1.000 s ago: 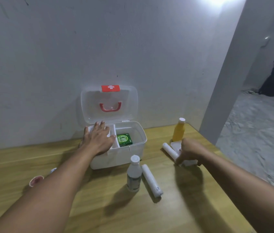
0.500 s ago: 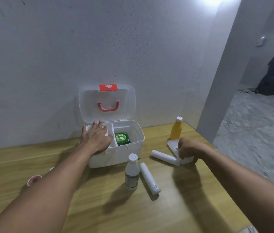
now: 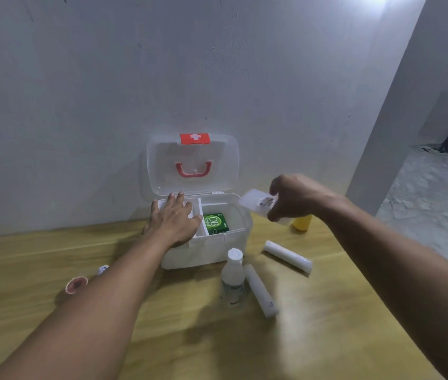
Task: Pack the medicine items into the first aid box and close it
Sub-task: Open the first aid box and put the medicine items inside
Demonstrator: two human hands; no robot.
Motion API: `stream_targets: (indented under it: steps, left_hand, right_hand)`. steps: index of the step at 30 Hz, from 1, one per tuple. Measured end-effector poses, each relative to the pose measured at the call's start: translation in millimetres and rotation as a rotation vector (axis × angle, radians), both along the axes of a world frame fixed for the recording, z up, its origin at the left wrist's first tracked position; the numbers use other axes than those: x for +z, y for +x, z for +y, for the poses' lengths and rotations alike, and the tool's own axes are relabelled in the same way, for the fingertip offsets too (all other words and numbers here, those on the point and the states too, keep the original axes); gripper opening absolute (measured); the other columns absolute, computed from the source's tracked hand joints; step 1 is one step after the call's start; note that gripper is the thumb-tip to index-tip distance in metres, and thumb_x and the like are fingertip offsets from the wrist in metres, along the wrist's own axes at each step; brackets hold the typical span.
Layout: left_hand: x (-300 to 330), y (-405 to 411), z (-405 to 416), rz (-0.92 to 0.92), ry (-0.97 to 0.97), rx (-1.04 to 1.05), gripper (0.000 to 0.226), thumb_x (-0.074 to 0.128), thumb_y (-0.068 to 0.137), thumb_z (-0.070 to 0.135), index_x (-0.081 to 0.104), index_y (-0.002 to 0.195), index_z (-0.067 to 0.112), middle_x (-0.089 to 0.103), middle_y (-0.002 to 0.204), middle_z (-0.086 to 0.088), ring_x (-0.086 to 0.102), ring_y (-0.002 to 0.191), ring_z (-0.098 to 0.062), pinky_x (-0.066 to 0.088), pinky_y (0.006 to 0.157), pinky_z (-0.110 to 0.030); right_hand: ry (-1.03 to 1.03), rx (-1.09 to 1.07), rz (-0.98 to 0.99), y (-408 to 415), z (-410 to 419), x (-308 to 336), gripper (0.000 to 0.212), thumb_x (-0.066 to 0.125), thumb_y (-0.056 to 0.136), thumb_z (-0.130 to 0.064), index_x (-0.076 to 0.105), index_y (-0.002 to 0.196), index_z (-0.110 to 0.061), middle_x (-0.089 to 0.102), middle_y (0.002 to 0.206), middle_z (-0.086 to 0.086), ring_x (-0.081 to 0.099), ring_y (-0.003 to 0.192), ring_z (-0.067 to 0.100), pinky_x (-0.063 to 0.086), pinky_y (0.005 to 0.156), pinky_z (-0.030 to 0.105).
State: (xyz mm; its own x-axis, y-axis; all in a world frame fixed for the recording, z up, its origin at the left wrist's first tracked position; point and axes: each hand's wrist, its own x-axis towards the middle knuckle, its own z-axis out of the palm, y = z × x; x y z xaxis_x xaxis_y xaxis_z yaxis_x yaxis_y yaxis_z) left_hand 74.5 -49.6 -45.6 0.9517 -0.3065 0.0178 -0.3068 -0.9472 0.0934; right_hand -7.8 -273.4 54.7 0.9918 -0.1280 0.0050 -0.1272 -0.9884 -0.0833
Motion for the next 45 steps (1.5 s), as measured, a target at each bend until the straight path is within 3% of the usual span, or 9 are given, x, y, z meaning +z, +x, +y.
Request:
stream_targets:
  steps: [5, 9, 13, 25, 29, 34, 37, 40, 45]
  left_hand:
    - [0.5, -1.7, 0.7, -0.002, -0.035, -0.003, 0.059, 0.02, 0.099, 0.042, 0.016, 0.154, 0.018, -0.004, 0.163, -0.004, -0.006, 0.151, -0.02, -0.005, 0.119, -0.05]
    - [0.0, -0.8, 0.1, -0.034, -0.064, 0.0, 0.06, 0.018, 0.1, 0.046, 0.022, 0.152, 0.018, 0.001, 0.163, -0.004, -0.003, 0.151, -0.021, -0.004, 0.119, -0.051]
    - [-1.8, 1.1, 0.9, -0.044, -0.088, 0.0, 0.061, 0.017, 0.099, 0.049, 0.024, 0.152, 0.019, 0.003, 0.163, -0.004, -0.001, 0.151, -0.021, -0.004, 0.118, -0.051]
    - [-7.5, 6.0, 1.4, -0.065, -0.022, -0.014, 0.064, 0.018, 0.094, 0.062, 0.021, 0.151, 0.032, 0.001, 0.163, -0.006, -0.002, 0.151, -0.026, -0.004, 0.117, -0.054]
    - [-8.0, 8.2, 0.5, -0.05, -0.022, -0.003, 0.065, 0.019, 0.094, 0.062, 0.019, 0.152, 0.032, 0.001, 0.163, -0.006, -0.002, 0.151, -0.025, -0.004, 0.117, -0.055]
    - [-8.8, 9.9, 0.5, -0.037, -0.02, 0.0, 0.065, 0.018, 0.093, 0.062, 0.018, 0.152, 0.033, -0.001, 0.163, -0.006, -0.002, 0.151, -0.024, -0.004, 0.117, -0.055]
    - [-8.3, 9.5, -0.2, -0.04, -0.014, 0.007, 0.065, 0.018, 0.093, 0.063, 0.018, 0.152, 0.034, 0.0, 0.163, -0.006, -0.002, 0.151, -0.024, -0.003, 0.117, -0.055]
    - [-7.4, 7.9, 0.3, -0.035, -0.019, 0.004, 0.064, 0.018, 0.094, 0.062, 0.019, 0.151, 0.034, 0.0, 0.163, -0.006, -0.003, 0.151, -0.024, -0.004, 0.117, -0.055]
    - [-4.2, 4.4, 0.9, -0.012, -0.049, -0.005, 0.063, 0.019, 0.095, 0.059, 0.019, 0.152, 0.033, -0.002, 0.163, -0.005, -0.004, 0.151, -0.023, -0.005, 0.117, -0.054]
  right_hand:
    - [-0.094, 0.242, 0.082, 34.1, 51.4, -3.8, 0.031, 0.081, 0.072, -0.019, 0.069, 0.099, -0.006, 0.063, 0.076, 0.003, 0.058, 0.073, 0.023, 0.039, 0.048, 0.021]
    - [-0.1, 0.365, 0.088, 64.1, 69.7, -26.8, 0.036, 0.078, 0.077, -0.016, 0.069, 0.109, -0.004, 0.071, 0.102, 0.008, 0.065, 0.086, 0.024, 0.056, 0.074, 0.028]
    - [-0.032, 0.416, 0.126, 78.3, 72.9, -43.8, 0.046, 0.073, 0.08, -0.007, 0.063, 0.125, -0.01, 0.066, 0.122, 0.009, 0.063, 0.105, 0.027, 0.052, 0.088, 0.031]
    - [0.197, 0.357, -0.171, 54.8, 58.3, -46.9, 0.033, 0.071, 0.085, -0.005, 0.068, 0.118, -0.009, 0.068, 0.122, 0.009, 0.065, 0.107, 0.023, 0.051, 0.096, 0.034]
    - [0.349, 0.331, -0.016, 24.2, 33.1, -20.6, 0.038, 0.062, 0.079, 0.011, 0.073, 0.107, -0.012, 0.075, 0.105, 0.004, 0.068, 0.078, 0.003, 0.058, 0.08, 0.027]
    - [0.47, 0.383, 0.336, -19.9, 24.4, -4.3, 0.054, 0.077, 0.074, 0.003, 0.065, 0.12, -0.02, 0.071, 0.112, -0.003, 0.072, 0.092, 0.016, 0.061, 0.081, 0.04]
    - [0.409, 0.458, 0.288, -38.3, 39.5, -16.0, 0.051, 0.085, 0.07, -0.015, 0.066, 0.117, -0.026, 0.07, 0.114, -0.009, 0.069, 0.082, 0.002, 0.062, 0.077, 0.034]
    - [0.341, 0.512, 0.187, -46.2, 48.2, -26.6, 0.033, 0.08, 0.077, -0.015, 0.071, 0.108, -0.019, 0.07, 0.098, -0.009, 0.059, 0.062, -0.014, 0.055, 0.059, 0.015]
    - [0.4, 0.445, -0.05, -41.4, 35.0, 4.6, 0.025, 0.08, 0.077, -0.014, 0.075, 0.102, -0.016, 0.072, 0.078, -0.013, 0.072, 0.063, 0.014, 0.061, 0.061, 0.024]
